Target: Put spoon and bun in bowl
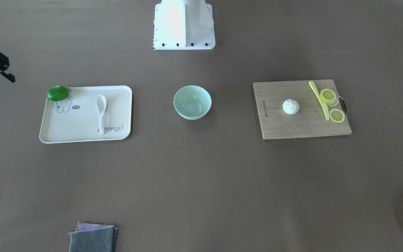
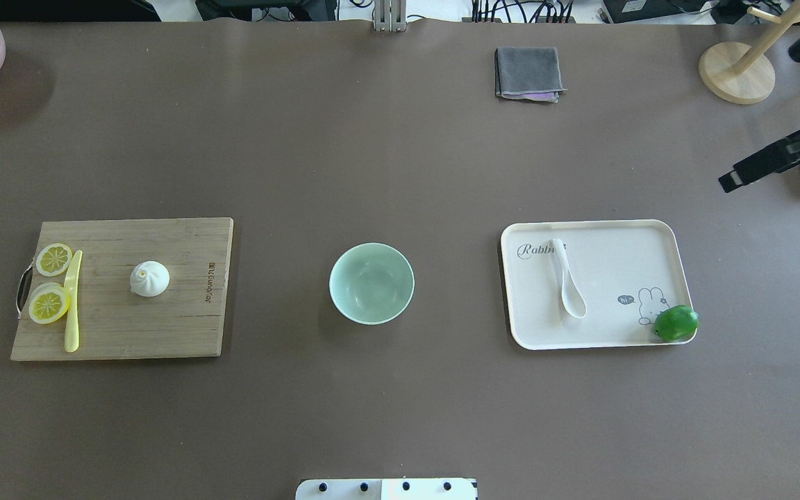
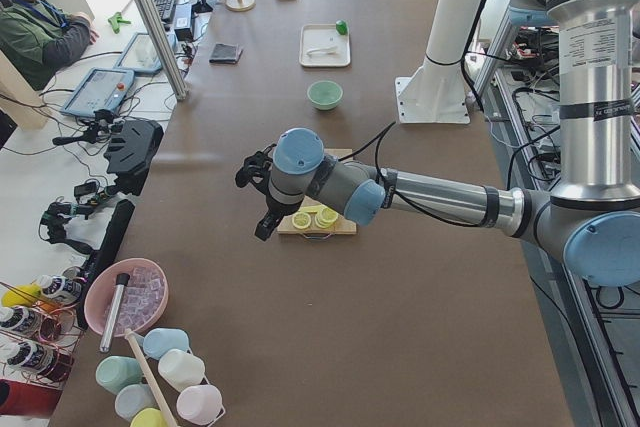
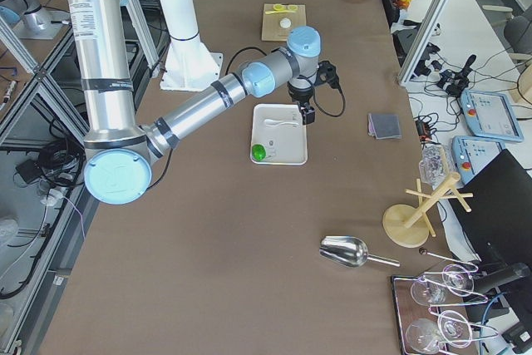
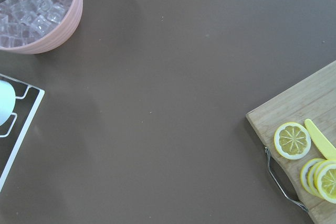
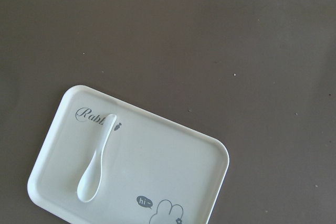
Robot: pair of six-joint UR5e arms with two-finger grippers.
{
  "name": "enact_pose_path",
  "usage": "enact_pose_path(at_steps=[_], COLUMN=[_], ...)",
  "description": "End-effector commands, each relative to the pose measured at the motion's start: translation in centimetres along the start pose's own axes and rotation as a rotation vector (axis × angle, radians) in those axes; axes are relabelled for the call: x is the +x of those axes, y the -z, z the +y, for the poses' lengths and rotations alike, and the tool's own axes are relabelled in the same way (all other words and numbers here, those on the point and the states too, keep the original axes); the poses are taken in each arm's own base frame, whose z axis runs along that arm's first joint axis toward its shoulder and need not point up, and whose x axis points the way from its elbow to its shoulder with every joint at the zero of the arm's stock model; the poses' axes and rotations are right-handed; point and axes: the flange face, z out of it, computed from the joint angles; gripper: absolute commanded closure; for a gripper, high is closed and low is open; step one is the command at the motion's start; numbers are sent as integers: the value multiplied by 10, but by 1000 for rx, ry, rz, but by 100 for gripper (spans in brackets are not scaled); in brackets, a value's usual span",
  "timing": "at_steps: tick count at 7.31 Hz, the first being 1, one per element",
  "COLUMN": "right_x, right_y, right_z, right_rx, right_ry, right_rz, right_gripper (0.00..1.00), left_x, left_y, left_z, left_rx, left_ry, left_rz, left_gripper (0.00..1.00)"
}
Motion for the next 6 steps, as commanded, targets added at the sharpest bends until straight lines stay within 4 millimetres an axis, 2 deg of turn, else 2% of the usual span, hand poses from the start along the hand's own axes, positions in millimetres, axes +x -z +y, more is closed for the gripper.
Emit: enact_pose_path(at_steps=[1, 2, 3, 4, 6], right_x=[-111, -153, -177, -183, -172], right_y=[-70, -114, -145, -169, -194], right_z=[4, 17, 21, 31, 31], right_rx=[113, 139, 174, 175, 170], right_ry=[-47, -64, -159, -300, -385], right_rz=[55, 87, 132, 155, 199], right_gripper=[0, 0, 0, 2, 4], left_x=[57, 61, 63, 64, 65], left_y=[-37, -37, -37, -36, -35], left_z=[-28, -30, -31, -34, -35], left_rx=[18, 30, 33, 35, 42], left_ry=[36, 35, 31, 28, 20], left_rz=[78, 85, 87, 89, 90], left_gripper=[2, 2, 2, 2, 2])
